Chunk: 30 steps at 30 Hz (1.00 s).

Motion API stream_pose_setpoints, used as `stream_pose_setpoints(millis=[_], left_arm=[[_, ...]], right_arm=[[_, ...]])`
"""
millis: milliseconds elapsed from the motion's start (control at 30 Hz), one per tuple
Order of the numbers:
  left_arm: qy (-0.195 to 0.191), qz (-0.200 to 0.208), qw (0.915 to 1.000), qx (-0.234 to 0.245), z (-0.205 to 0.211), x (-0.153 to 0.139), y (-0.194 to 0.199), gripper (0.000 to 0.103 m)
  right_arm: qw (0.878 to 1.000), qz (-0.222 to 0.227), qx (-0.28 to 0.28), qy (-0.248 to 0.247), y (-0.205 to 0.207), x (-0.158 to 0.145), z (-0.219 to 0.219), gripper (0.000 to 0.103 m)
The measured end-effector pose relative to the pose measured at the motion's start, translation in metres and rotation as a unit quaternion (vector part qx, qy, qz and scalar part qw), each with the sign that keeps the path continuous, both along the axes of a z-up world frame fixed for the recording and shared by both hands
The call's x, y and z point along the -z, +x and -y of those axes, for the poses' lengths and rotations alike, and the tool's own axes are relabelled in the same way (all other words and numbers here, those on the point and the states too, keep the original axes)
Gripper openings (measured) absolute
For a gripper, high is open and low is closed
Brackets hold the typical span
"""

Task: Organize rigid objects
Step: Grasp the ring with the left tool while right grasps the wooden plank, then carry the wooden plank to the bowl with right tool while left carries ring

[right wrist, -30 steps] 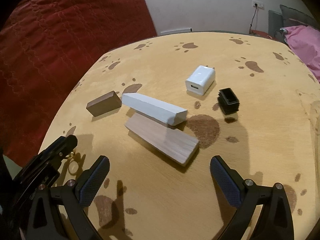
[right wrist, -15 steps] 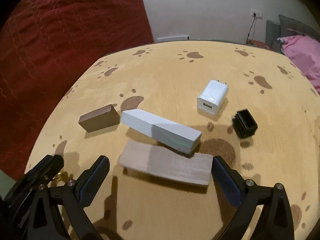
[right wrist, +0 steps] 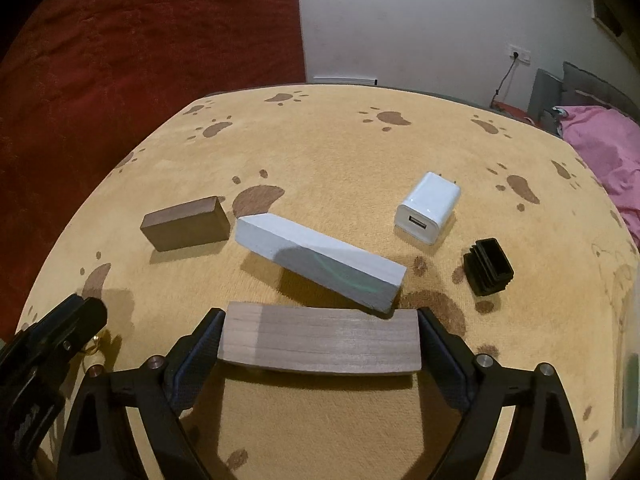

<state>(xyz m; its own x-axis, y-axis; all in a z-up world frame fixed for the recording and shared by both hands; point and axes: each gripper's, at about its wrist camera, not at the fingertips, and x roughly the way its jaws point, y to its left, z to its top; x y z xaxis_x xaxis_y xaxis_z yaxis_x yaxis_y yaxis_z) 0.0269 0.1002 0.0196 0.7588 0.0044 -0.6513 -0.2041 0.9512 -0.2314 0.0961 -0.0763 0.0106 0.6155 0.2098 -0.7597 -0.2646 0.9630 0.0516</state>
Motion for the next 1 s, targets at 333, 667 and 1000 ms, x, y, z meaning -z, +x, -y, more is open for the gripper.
stream_pose_setpoints(millis=[333,667,1000], left_arm=[[0.003,-0.001,1.0,0.002,0.003,0.0,0.001,0.033],[0.019,-0.003,0.9997,0.015,0.011,-0.001,0.0,0.033],[0.032,-0.003,0.9987,0.04,0.032,-0.005,-0.003,0.033]], right_arm=[[1.0,0.016,-0.004,0.022,-0.025,-0.014,0.027,0.094],[0.998,0.025,0.014,0.048,-0.051,-0.026,0.067,0.094],[0.996,0.03,0.047,0.068,-0.066,-0.032,0.104,0.094]])
